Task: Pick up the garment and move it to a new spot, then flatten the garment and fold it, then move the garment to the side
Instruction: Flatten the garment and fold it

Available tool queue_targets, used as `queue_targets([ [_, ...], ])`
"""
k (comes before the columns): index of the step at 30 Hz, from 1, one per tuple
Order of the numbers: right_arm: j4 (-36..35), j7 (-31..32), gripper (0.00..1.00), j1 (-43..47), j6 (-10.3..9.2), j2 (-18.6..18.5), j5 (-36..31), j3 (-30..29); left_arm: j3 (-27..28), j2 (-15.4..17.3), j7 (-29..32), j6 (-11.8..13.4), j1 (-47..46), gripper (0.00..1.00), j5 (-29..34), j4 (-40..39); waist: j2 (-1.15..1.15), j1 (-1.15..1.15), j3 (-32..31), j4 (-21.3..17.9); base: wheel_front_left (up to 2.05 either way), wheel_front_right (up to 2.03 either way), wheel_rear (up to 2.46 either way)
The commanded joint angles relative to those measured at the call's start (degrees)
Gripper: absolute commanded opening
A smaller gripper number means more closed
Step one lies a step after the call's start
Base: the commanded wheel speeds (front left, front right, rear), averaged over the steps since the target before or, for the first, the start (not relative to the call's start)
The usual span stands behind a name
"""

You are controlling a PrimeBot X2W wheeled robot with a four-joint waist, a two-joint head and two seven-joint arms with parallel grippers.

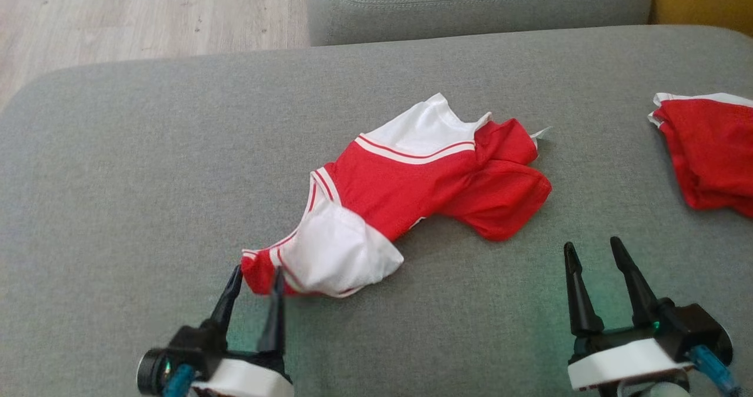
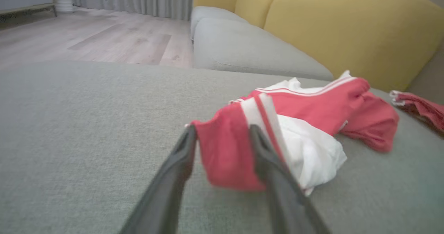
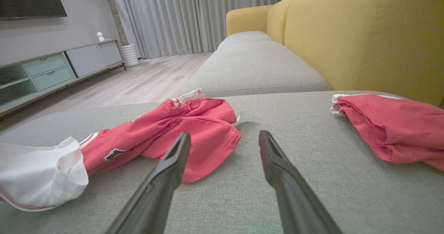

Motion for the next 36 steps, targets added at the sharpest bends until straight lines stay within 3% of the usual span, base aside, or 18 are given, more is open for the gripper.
queue_targets([
  [1, -1.6, 0.0, 1.0, -0.9, 0.37, -0.7, -0.4, 1.6, 0.7, 1.9, -0.7, 0.0, -2.9, 1.0, 2.7, -2.0, 0.0, 0.01, 0.2, 0.0, 0.0, 0.0, 0.0],
  [5, -1.6, 0.0, 1.0, -1.6, 0.37, -0.7, -0.3, 2.0, -1.2, 4.4, -0.2, 2.6, -5.6, 1.0, 8.9, -4.4, 0.0, 0.01, 0.6, -0.3, 0.0, 0.0, 0.0],
  [9, -1.7, 0.0, 1.0, -2.1, 0.37, -0.9, -0.2, 2.3, -4.3, 6.5, 3.9, 2.2, -10.3, 1.0, 13.8, -7.3, 0.0, 0.01, 1.2, -1.1, 0.0, 0.0, 0.0],
  [14, -1.7, 0.0, 1.0, -3.2, 0.37, -1.3, -0.1, 3.0, -7.4, 6.9, 13.2, -1.8, -17.0, 1.0, 14.5, -4.4, 0.0, 0.01, 3.3, -2.1, 0.0, 0.0, 0.0],
  [20, -1.6, 0.0, 1.0, -4.6, 0.37, -2.0, 0.0, 3.8, -7.6, 8.6, 20.5, -3.5, -22.1, 1.0, 14.5, 3.4, 0.0, 0.01, 5.5, -3.5, 0.0, 0.0, 0.0],
  [25, -1.7, 0.0, 1.0, -4.8, 0.37, -2.3, 0.2, 3.4, -7.6, 8.5, 23.2, -6.2, -22.8, 1.0, 11.6, 6.7, 0.0, 0.01, 6.2, -3.9, 0.0, 0.0, 0.0],
  [36, -1.5, 0.0, 1.0, -5.3, 0.37, -2.0, 0.2, 4.2, -8.2, 8.7, 22.4, -8.6, -25.4, 1.0, 10.4, 11.2, 0.0, 0.01, 6.8, -5.2, 0.0, 0.0, 0.0],
])
